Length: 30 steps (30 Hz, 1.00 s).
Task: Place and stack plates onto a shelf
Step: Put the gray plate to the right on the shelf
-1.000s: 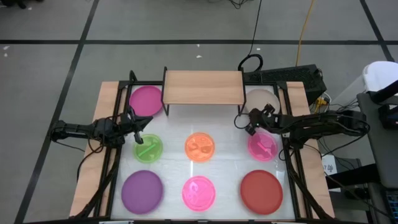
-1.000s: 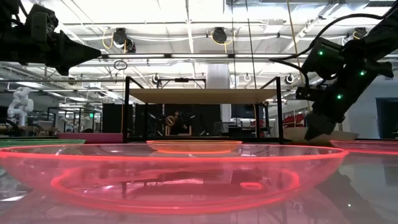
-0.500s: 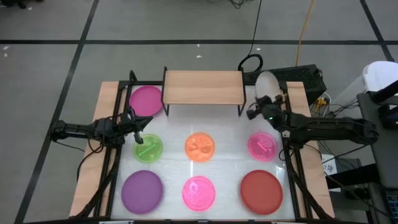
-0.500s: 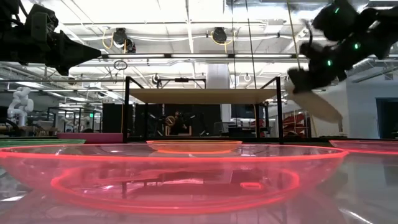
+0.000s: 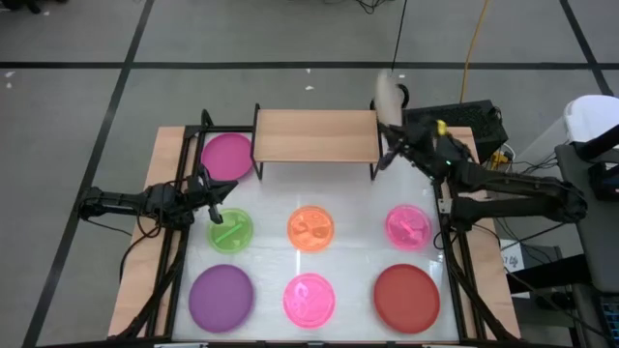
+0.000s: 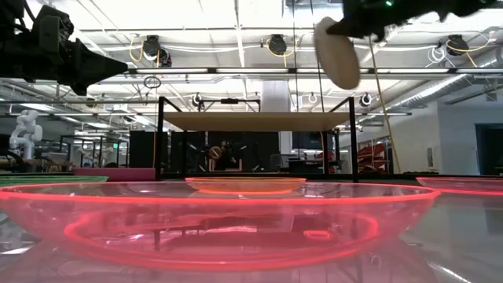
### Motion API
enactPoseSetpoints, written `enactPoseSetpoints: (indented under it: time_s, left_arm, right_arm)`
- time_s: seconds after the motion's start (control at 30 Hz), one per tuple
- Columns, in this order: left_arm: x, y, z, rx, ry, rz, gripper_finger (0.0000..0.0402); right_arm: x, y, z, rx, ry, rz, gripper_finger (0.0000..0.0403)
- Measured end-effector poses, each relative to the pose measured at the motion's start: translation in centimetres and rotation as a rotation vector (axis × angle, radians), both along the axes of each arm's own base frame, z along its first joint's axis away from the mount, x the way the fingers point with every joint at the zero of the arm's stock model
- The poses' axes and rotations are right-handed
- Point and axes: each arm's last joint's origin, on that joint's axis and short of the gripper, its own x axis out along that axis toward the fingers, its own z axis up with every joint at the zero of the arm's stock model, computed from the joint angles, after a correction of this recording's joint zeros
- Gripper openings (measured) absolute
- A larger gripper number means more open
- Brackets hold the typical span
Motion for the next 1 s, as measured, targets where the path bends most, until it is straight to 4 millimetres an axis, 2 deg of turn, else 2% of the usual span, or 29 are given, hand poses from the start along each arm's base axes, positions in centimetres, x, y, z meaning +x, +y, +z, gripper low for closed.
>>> enactPoseSetpoints:
  time_s: [0.17, 0.3, 0.43, 0.7, 1.0]
  left_arm:
    - [0.0, 0.0, 0.0, 0.000, 0.000, 0.000, 0.0008]
    - [0.0, 0.0, 0.0, 0.000, 0.000, 0.000, 0.0008]
    - [0.0, 0.0, 0.0, 0.000, 0.000, 0.000, 0.0008]
    - [0.0, 0.0, 0.0, 0.000, 0.000, 0.000, 0.0008]
    - [0.0, 0.0, 0.0, 0.000, 0.000, 0.000, 0.0008]
  right_arm:
    - [3.9, -0.9, 0.7, 0.007, 0.177, 0.100, 0.0000]
    - [6.7, -1.8, -1.2, 0.007, 0.348, 0.112, 0.0000]
    - [8.5, -2.3, -3.6, -0.002, 0.474, 0.116, 0.0000]
    - [9.7, -2.7, -6.6, 0.042, 0.614, 0.126, 0.0000]
    - [9.7, -2.7, -7.2, 0.071, 0.663, 0.130, 0.0012]
